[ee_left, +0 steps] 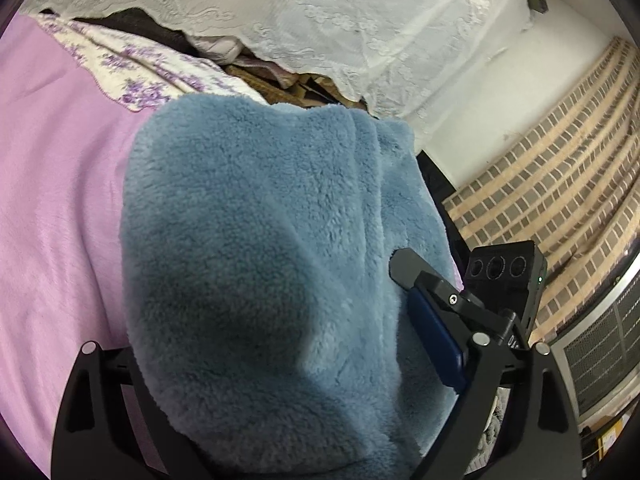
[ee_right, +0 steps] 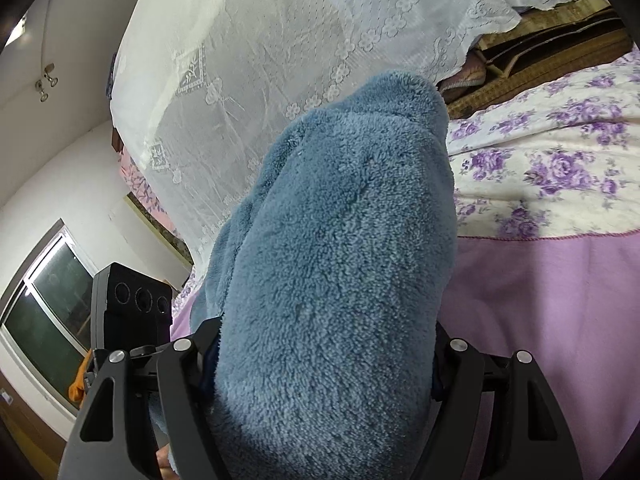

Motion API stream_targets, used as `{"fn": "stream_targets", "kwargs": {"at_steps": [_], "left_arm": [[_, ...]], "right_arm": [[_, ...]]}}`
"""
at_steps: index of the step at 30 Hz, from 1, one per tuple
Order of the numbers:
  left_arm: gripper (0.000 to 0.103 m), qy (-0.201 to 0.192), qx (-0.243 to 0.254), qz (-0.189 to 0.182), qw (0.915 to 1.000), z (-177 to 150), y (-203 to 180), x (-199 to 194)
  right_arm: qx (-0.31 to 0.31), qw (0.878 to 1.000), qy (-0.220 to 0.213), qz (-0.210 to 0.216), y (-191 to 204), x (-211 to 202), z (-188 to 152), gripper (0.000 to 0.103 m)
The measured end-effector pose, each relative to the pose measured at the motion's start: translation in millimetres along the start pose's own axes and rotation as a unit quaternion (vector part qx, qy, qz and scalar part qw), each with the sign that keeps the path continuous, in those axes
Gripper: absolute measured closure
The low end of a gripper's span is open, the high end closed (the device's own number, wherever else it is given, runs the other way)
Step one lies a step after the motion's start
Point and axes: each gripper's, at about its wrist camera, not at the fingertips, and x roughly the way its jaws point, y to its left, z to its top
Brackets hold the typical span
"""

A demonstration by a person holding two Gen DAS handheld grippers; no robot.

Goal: Fold small clothes
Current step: 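Lift the bundle with both grippers and carry it toward the pillow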

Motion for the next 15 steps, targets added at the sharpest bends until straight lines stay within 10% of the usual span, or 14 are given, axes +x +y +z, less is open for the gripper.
{"fn": "stream_targets", "kwargs": {"at_steps": [15], "left_arm": [[0.014,0.022,0.033,0.003,0.9992,-58,-76,-12]], "right_arm": [[0.006,1.000,0.007,-0.015,8,-83,-25,0.028]]}}
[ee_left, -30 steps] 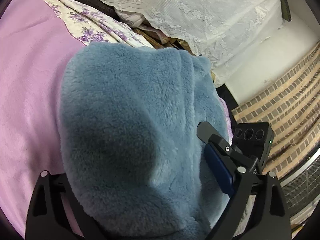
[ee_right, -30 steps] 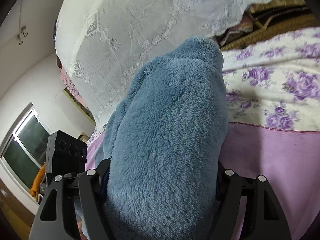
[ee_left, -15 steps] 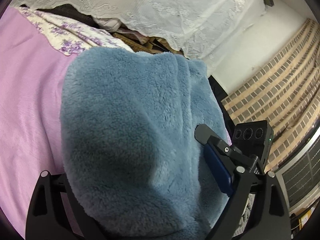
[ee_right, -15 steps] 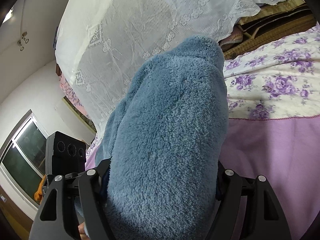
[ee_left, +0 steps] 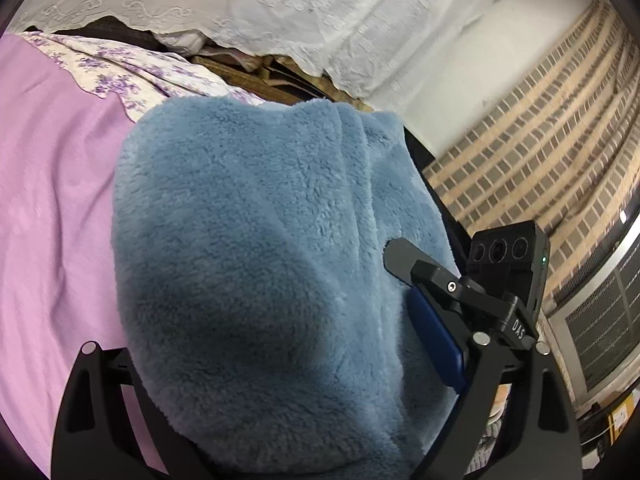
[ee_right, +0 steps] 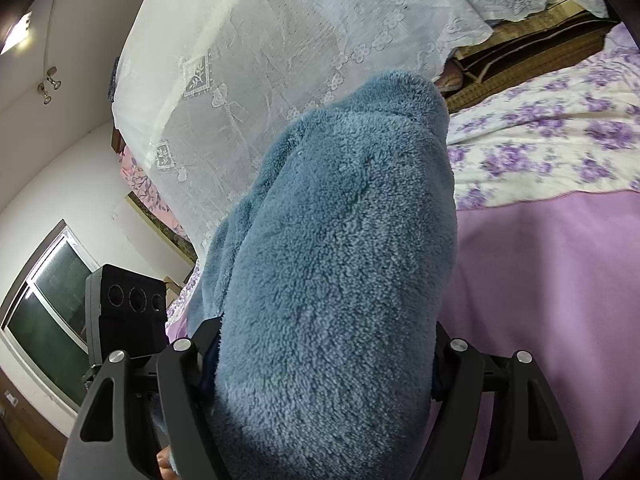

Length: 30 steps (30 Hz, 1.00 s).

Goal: Fold small clothes
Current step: 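Lift the bundle with both grippers and carry it toward the pillow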

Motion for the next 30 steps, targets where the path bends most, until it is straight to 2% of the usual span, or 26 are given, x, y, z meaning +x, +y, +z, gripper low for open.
{"fn": "stream_targets", "kwargs": {"at_steps": [7,13,22,30], "left_arm": [[0.014,0.029,0.027,-0.015,0.9991,-14,-53,19],[0.014,0.058,0.058,-0.038,0.9959,-21,-111,53],[0.014,0.111,0.085,-0.092,0.9859,-37,-202,127],[0.014,0.146,0.109,-0.118,0.9762,-51,-262,181]], "right_arm": [[0.013,0.999,-0.025,-0.021,-14,-68,-12,0.028],[0.022,0.997,-0.057,-0.048,-33,-132,-13,0.028],[0.043,0.988,-0.101,-0.112,-78,-230,-15,0.028],[0.060,0.979,-0.128,-0.147,-117,-295,-20,0.028]]}}
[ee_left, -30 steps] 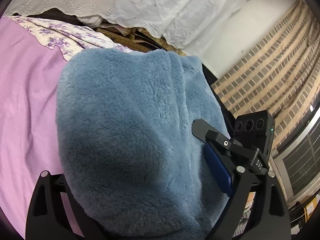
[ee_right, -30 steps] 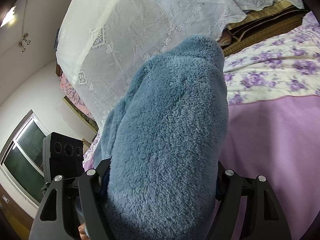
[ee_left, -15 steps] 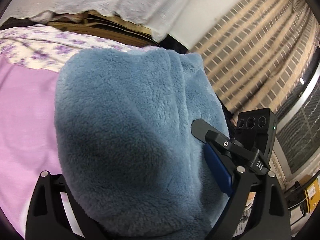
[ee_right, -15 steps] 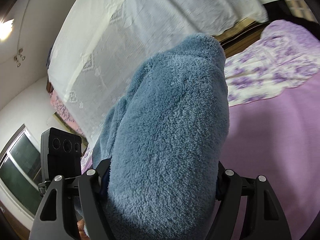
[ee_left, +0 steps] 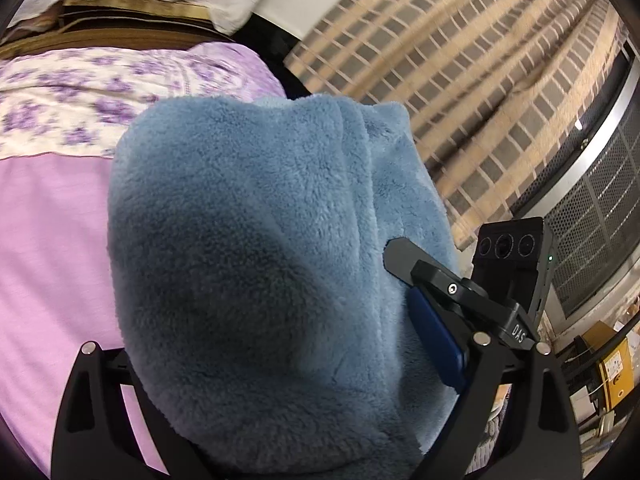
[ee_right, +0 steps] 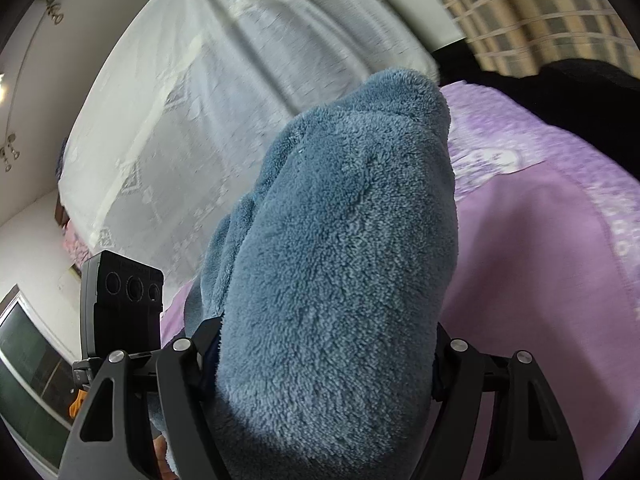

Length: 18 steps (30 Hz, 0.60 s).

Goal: Fold small clothes
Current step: 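Lift the bundle with both grippers and carry it toward the pillow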

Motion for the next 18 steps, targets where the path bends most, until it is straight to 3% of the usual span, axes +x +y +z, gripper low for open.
{"fn": "stream_targets", "kwargs": {"at_steps": [18], "left_arm": [[0.014,0.042,0.025,-0.021,0.9986,33,-45,102]], "right_arm": [[0.030,0.998,-0.032,-0.038,-90,-41,33,0.028]]}}
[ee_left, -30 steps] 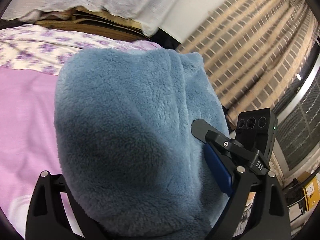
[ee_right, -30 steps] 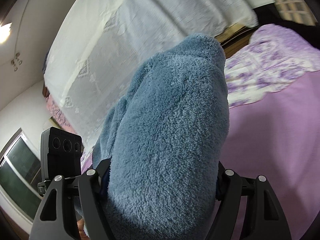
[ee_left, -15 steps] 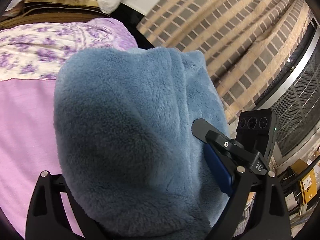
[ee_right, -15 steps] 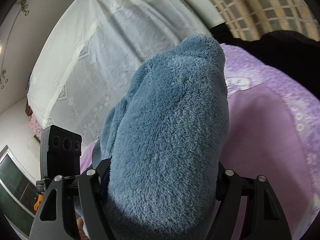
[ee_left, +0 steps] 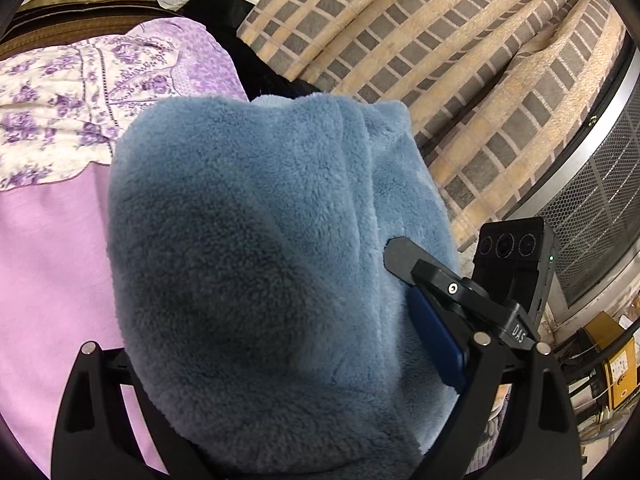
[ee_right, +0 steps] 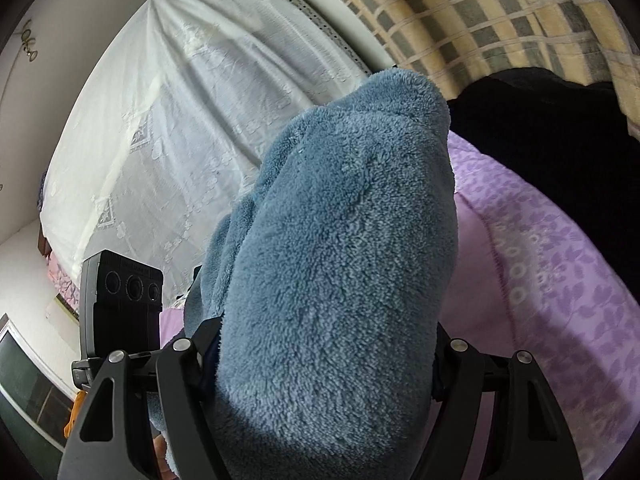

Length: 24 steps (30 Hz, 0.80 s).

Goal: Fold small clothes
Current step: 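Lift the bundle with both grippers and carry it toward the pillow, then lower the bundle onto the floral cover with both grippers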

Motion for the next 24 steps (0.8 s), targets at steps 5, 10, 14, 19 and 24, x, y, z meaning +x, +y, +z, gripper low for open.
{"fn": "stream_targets", "kwargs": {"at_steps": [5,10,14,19,24], "left_arm": [[0.014,0.008,-0.002,0.000,1.0000,11,1,20],[0.014,0.012,-0.006,-0.001,0.9999,17,6,34],[0.013,0.021,-0.016,0.006,0.9996,18,20,48],[0.013,0.038,-0.033,0.021,0.9985,13,41,69],[0.005,0.038,-0.024,0.035,0.9984,8,47,77]], "right_arm": [[0.007,1.000,0.000,-0.007,-16,3,5,0.028],[0.009,1.000,0.002,-0.011,-27,10,11,0.028],[0.016,1.000,0.011,-0.015,-39,24,12,0.028],[0.048,0.998,0.038,-0.026,-62,46,5,0.028],[0.068,0.996,0.049,-0.026,-75,54,2,0.026]]}}
